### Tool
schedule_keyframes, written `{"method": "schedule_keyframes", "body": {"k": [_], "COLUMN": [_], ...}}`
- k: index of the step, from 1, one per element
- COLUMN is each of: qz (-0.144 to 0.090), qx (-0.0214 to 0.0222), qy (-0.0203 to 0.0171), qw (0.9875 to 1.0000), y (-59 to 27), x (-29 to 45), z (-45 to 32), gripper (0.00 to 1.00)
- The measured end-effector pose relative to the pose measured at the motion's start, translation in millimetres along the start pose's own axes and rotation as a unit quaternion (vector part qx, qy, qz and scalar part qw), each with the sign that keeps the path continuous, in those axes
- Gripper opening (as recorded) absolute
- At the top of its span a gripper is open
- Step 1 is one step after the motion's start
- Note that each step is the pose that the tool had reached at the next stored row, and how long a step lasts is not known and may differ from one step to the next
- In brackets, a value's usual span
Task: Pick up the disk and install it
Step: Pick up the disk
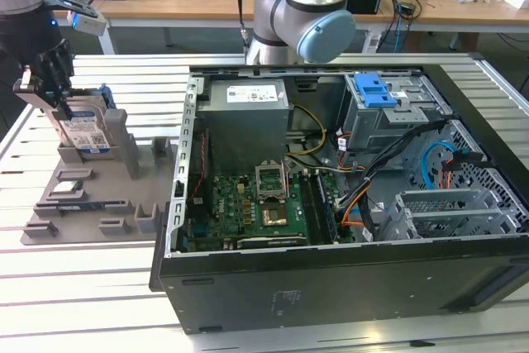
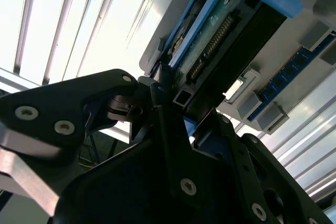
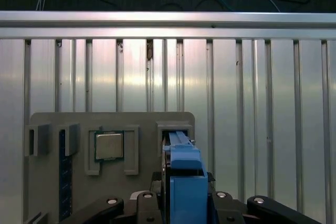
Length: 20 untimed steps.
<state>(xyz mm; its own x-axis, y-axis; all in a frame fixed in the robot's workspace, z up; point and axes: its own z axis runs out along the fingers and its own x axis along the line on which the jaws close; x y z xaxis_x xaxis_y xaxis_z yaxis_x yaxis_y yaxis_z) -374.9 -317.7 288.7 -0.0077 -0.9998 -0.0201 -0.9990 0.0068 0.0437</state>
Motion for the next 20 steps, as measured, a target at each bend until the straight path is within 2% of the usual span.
{"method": "schedule_keyframes", "body": {"k": [2, 3, 8, 19, 20], "qz": [0.0, 0.0, 0.0, 0.0, 0.0], "qx": [0.0, 0.0, 0.0, 0.0, 0.0], "qy": [0.0, 0.0, 0.0, 0.0, 0.0], "qw": [1.0, 1.0, 1.0, 1.0, 1.0], "y": [0.3, 0.6, 1.6, 3.4, 3.6], "x": [-0.1, -0.2, -0.8, -1.7, -1.8], "z": [-5.4, -12.3, -34.9, -76.5, -82.0], "gripper": [0.37, 0.37, 0.37, 0.37, 0.37]}}
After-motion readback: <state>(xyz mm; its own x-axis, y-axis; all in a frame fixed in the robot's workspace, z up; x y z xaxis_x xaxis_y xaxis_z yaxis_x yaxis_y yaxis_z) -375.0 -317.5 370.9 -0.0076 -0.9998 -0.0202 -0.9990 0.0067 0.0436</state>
